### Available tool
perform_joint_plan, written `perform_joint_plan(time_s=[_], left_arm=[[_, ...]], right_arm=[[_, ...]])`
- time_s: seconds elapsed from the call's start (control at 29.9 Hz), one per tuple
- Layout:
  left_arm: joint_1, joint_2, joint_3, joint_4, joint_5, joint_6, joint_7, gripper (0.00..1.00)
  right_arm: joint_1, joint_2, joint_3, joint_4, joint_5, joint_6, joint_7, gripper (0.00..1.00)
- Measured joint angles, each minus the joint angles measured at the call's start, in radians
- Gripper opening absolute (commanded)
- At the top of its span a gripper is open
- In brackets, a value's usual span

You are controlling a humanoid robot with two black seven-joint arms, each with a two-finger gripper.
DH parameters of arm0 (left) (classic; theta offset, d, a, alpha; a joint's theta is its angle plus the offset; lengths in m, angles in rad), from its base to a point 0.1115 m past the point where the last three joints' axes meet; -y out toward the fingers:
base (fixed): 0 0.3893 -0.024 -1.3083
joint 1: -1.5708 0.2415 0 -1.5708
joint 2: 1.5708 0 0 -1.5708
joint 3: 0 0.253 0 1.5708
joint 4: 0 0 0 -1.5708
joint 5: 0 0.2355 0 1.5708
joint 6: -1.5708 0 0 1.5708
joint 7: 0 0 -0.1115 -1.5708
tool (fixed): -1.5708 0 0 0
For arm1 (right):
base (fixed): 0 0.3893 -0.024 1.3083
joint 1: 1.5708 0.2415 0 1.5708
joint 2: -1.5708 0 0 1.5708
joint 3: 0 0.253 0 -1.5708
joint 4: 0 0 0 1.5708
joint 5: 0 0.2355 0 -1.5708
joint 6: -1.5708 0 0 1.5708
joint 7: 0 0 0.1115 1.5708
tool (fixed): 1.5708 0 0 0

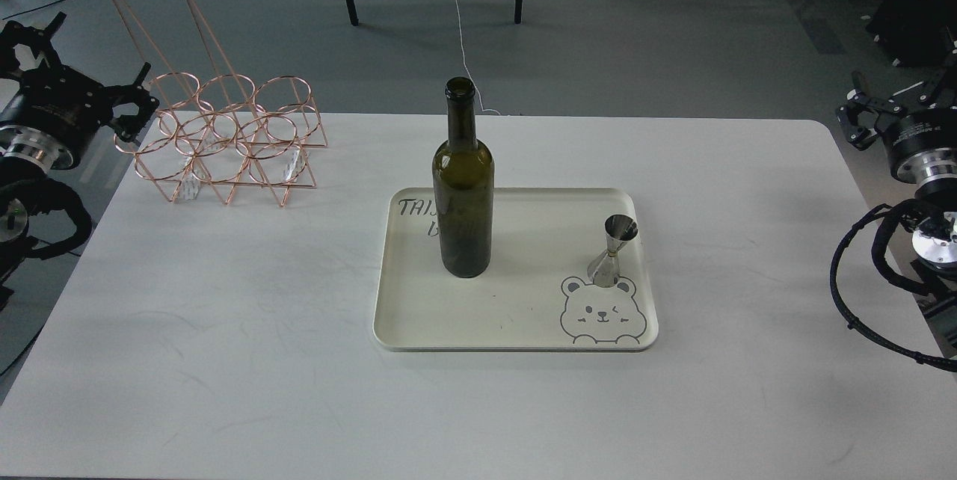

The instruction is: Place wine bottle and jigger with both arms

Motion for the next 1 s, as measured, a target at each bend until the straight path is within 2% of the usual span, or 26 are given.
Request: perform_joint_plan(time_s=[0.3,0.43,0.6,0.74,0.84,1.0], left_arm=[[-0.006,-0.002,0.003,-0.001,0.016,0.009,0.002,0.98],[-0.009,0.003,-0.003,-0.001,0.016,0.005,0.001,0.98],[-0.012,0.004,-0.006,-0.001,0.016,-0.022,-0.001,0.98],[-0.014,0.004,-0.006,-0.001,0.017,-0.030,-0.001,0.98],[-0.014,0.003,-0.006,0.000,0.018,-0.031,-0.001,0.98],[-0.015,0.003,0.001,0.000,0.018,-0.031,-0.001,0.98]], right_arm=[[0.008,-0.009,-0.009,0.026,-0.001,0.000,-0.002,0.99],[0.002,-0.050,-0.017,0.105,-0.019,-0.003,-0.001,0.99],[-0.014,-0.178,-0.080,0.292,-0.063,-0.033,0.003,0.98],[-0.024,-0.299,-0.133,0.460,-0.101,-0.104,0.011,0.98],[-0.048,-0.383,-0.172,0.579,-0.218,-0.158,0.023,0.98],[-0.157,-0.491,-0.194,0.787,-0.483,-0.305,0.057,0.98]])
